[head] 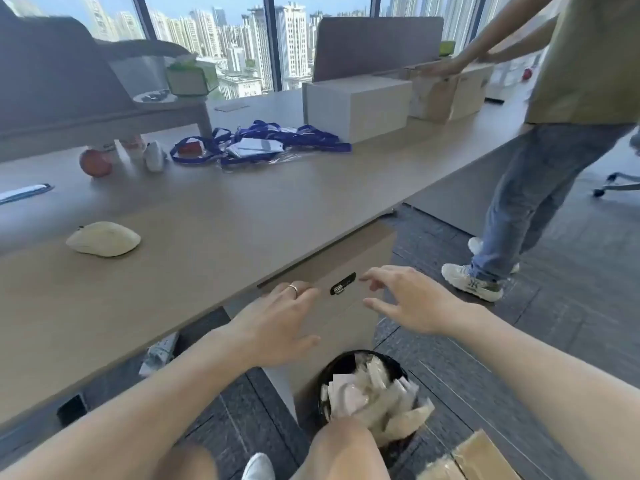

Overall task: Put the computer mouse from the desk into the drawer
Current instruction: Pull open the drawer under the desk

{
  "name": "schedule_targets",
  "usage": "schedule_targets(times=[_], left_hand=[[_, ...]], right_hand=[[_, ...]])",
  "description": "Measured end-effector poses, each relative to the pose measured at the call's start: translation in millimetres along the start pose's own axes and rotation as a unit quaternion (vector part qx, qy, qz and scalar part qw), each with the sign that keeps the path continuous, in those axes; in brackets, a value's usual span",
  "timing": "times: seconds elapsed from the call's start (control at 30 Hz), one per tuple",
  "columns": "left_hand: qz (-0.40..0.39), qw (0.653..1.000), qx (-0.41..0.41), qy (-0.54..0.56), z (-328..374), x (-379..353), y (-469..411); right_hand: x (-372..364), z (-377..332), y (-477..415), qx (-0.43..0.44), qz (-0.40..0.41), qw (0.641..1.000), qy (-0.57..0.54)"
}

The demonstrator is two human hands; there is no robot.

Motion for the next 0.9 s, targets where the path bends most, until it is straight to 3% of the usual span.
schedule_targets(times=[0.23, 0.37, 0.57, 0.7, 0.9], left_hand=[[0.045, 0.997, 0.053, -0.02, -17.8, -26.2, -20.5], [0.076, 0.995, 0.06, -0.037, -20.7, -31.1, -25.3], [0.075, 0.996, 0.054, -0.019, -27.5, -26.1, -30.1], [0.086, 0.994, 0.063, -0.037, -23.7, -27.9, -29.6], [0.093, 0.993, 0.07, -0.035, -25.3, -29.6, -31.9]], right_hand=[[-56.7, 17.3, -38.9, -0.101, -0.001, 0.993, -0.064], [-87.7, 36.5, -62.4, -0.195, 0.024, 0.961, -0.196], [-121.9, 48.8, -87.3, -0.282, 0.06, 0.875, -0.388], [-129.6, 41.5, -95.6, -0.356, 0.053, 0.787, -0.501], [-138.4, 38.9, -97.2, -0.396, 0.093, 0.686, -0.603]])
Point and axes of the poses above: each hand's wrist, its own y-axis away from the middle knuckle, its own x-axis out of the back of the hand, z = x × y, the point moved 4 cm from there along -y, towards the middle knuckle, and after that the axes turned 6 degrees about x, right-handed, at the moved point
